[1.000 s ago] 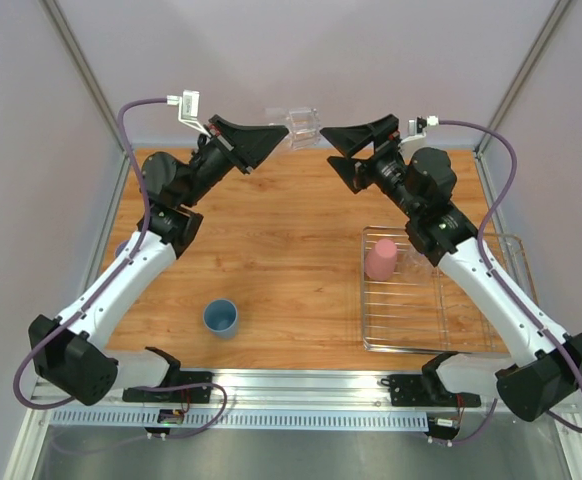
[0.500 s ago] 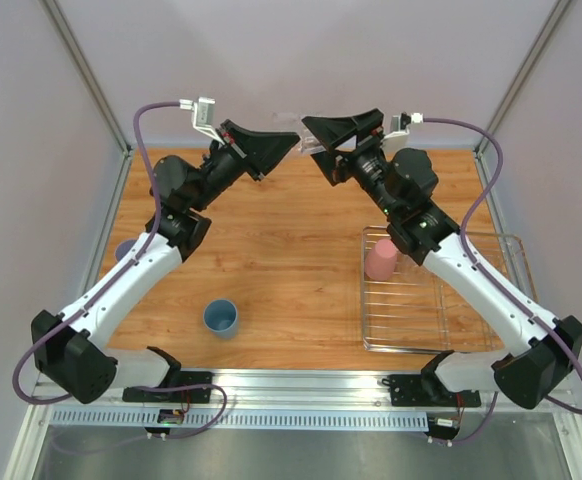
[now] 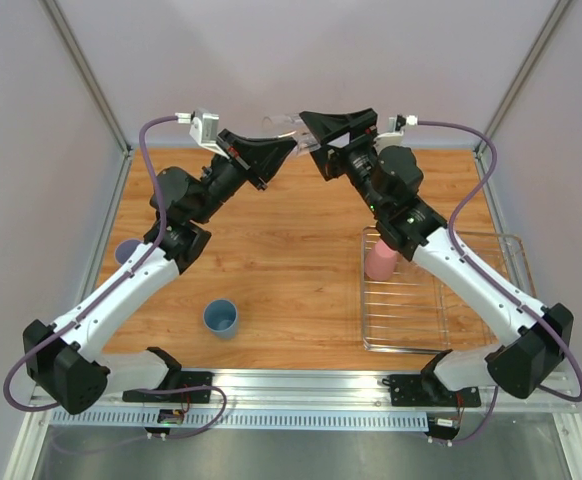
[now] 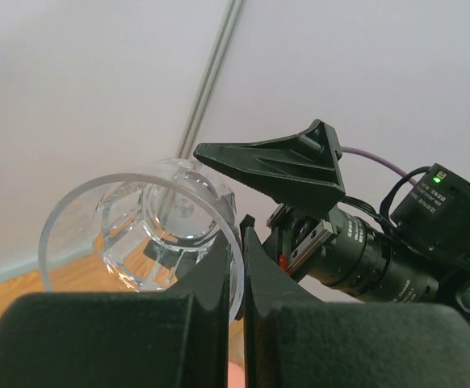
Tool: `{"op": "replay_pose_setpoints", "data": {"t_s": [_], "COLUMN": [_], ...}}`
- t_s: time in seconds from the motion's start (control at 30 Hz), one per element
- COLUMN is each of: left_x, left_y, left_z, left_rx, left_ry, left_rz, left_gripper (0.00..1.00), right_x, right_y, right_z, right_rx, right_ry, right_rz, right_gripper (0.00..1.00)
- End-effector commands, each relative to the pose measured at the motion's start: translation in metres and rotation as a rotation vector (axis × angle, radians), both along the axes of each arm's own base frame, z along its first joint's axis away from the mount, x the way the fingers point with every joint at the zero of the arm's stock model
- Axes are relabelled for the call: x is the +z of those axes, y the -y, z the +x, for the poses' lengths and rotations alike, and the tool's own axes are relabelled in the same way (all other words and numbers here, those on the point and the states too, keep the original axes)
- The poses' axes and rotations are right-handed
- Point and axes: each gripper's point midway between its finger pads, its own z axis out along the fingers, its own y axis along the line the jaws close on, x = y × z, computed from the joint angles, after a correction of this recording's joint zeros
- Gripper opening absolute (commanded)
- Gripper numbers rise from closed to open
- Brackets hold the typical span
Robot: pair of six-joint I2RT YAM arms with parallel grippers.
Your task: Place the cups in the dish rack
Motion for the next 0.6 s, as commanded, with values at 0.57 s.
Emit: {"op": "replay_pose_setpoints", "data": {"t_s": [0.57], "left_x": [0.012], "left_y": [0.003], "left_z": [-0.019], "left_rx": [-0.054], "left_ry": [0.117], "left_rz": [0.05], "left_gripper": [0.0], "right_x": [0.025], "right_y": [-0.015], "right_z": [-0.021], "right_rx": [0.218], "right_ry": [0.135], "right_rz": [-0.118], "right_gripper": [0.81]}}
